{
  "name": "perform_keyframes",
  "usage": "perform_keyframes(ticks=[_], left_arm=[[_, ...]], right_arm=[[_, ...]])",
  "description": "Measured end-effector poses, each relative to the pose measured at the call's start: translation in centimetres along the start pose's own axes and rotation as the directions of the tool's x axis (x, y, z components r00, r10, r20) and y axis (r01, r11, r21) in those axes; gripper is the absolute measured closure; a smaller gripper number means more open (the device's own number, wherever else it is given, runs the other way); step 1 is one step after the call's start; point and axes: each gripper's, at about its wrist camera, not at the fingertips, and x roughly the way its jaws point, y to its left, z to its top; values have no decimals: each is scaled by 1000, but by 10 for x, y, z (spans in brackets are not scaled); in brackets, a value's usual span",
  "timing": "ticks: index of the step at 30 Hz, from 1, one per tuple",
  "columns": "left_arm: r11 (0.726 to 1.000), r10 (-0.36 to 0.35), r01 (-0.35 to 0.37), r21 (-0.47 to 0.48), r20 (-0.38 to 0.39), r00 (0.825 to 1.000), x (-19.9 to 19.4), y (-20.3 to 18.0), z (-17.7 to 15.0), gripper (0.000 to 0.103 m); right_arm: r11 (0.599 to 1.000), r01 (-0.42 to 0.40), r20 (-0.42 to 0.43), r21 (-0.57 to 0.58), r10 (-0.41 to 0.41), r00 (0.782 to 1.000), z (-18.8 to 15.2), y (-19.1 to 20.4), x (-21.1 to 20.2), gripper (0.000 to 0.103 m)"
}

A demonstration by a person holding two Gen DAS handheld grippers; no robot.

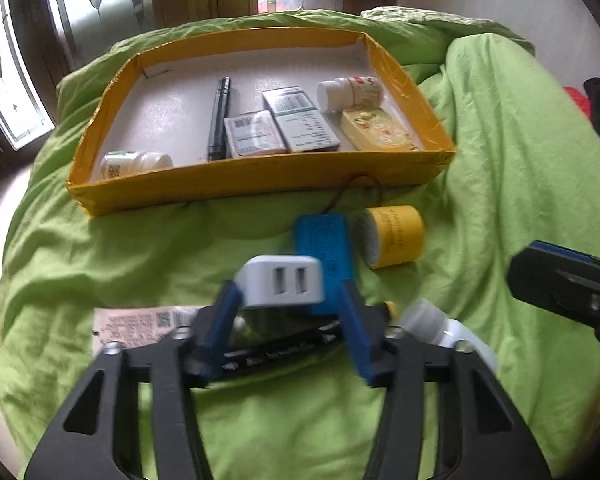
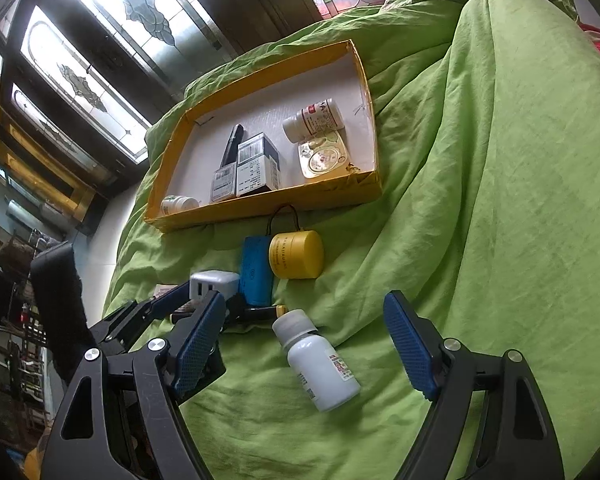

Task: Organize rigid objects
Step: 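Grasp the white USB charger with the left gripper while the right grasps the yellow jar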

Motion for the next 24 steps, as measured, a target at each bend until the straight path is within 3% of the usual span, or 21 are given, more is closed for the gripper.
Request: perform_keyframes(ticks=[3,7,11,20,24], left_arm=[[999,-40,40,-26,-7,999,1,9,3,62],[999,-33,33,-7,-9,999,3,8,6,61],[997,-49,48,-60,-3,999,5,10,13,60],[999,4,-5,-44,-25,1000,26,7,26,60],[997,-19,17,-79,-25,1000,32,14,28,61]], right_arm=[[1000,-1,-5,2,1,1000,0,-1,2,26],[1000,-3,-5,3,3,1000,-1,-1,3,26],[1000,-6,-2,1,6,1000,-2,-1,2,26],[1000,-6,-11,-1,6,1000,-2,0,5,26],[1000,1,-17,-5,-1,1000,-3,0,7,26]])
